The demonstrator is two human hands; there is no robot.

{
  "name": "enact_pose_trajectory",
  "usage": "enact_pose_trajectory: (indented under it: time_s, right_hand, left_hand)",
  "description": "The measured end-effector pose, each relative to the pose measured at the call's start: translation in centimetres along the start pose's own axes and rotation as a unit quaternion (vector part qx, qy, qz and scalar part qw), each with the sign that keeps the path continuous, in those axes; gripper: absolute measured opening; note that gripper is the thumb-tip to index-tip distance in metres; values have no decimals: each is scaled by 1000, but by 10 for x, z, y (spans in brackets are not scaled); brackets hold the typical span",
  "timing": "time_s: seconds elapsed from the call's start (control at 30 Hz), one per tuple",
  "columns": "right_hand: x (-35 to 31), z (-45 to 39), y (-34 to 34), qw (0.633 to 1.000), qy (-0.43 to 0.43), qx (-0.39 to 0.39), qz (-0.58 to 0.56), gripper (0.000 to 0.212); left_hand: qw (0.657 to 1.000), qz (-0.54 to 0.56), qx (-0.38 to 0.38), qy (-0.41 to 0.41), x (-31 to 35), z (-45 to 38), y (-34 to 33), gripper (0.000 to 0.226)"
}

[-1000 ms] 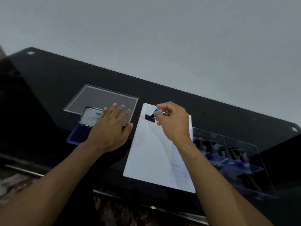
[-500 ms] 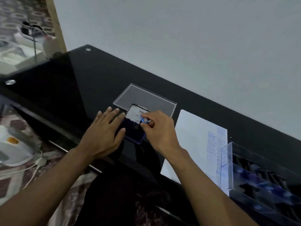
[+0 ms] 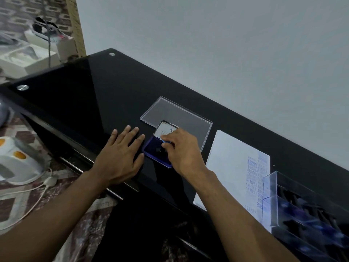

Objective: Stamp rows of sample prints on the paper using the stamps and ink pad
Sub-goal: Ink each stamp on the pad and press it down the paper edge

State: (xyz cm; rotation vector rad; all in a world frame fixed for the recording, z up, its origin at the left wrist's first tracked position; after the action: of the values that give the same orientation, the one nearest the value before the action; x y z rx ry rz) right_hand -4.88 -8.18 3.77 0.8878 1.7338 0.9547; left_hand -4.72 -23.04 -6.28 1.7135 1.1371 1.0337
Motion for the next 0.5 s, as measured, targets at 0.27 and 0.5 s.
enact_pose_trajectory:
  time_s: [0.27, 0.5]
  right_hand:
    - [-1, 0, 2, 1000, 7, -3, 25, 24]
    - [2, 0, 6, 999, -11, 37, -8, 20]
  left_hand:
    - [1000, -7, 5, 0, 0, 0, -2, 68]
    - [1000, -9, 7, 2, 1, 0, 0, 69]
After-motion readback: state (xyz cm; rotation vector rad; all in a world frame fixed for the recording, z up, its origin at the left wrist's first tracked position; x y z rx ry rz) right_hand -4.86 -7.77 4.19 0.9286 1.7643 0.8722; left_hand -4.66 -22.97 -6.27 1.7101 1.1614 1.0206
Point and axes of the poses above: each hand's wrist, its own z-axis away from the middle knuckle, its own y-axis out of the back of the hand, x = y × z, the point moved 9 cm from there along -z, towards the middle knuckle, and after that the axes turned 12 degrees about x, right-handed, at the moved point
